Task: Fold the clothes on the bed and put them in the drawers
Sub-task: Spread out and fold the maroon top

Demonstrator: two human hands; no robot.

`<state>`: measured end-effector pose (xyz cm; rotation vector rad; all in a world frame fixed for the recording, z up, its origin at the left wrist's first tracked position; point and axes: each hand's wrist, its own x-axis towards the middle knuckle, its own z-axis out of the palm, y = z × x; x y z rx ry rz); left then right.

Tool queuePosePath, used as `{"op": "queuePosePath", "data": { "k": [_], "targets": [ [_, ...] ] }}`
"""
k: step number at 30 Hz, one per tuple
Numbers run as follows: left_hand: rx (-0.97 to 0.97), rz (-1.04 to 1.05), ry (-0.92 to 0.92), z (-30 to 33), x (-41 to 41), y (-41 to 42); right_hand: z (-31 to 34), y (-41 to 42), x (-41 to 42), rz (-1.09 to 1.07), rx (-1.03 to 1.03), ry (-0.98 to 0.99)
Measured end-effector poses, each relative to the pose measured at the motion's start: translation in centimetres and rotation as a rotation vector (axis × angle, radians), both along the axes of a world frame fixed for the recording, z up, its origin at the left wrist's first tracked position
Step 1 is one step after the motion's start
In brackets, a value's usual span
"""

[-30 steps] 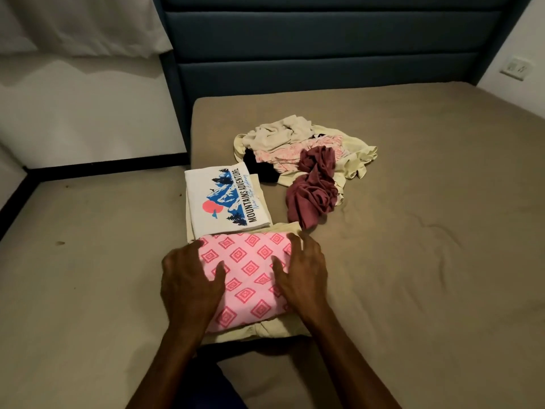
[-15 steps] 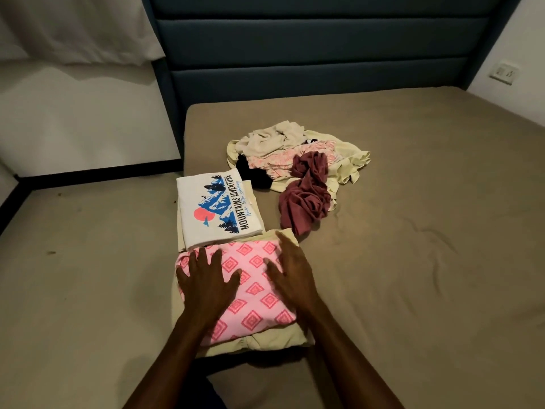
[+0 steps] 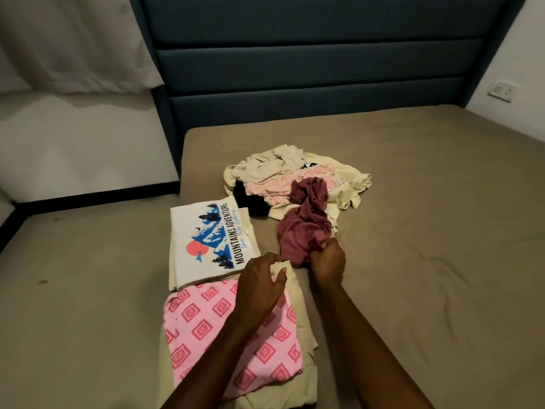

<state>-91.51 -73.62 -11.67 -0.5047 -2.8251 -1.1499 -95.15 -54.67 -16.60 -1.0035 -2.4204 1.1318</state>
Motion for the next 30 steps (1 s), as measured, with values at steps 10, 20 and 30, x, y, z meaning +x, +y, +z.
{"op": "queuePosePath", "data": {
  "k": [10,20,30],
  "targets": [
    [-0.042,-0.113,-0.371,-1.6,2.8,13.0,-3.5,5.0,18.9,-0.168,-0.431,0.333],
    [0.315,-0.102,-0.771,-4.6,11.9,17.9,-0.3,9.7,30.6,-0.501,-0.965,0.587],
    [0.644,-0.098,-0.984,-7.3,20.6,10.9,0.3,10.2,37.1,-0.470,-1.064,0.545]
  ]
}}
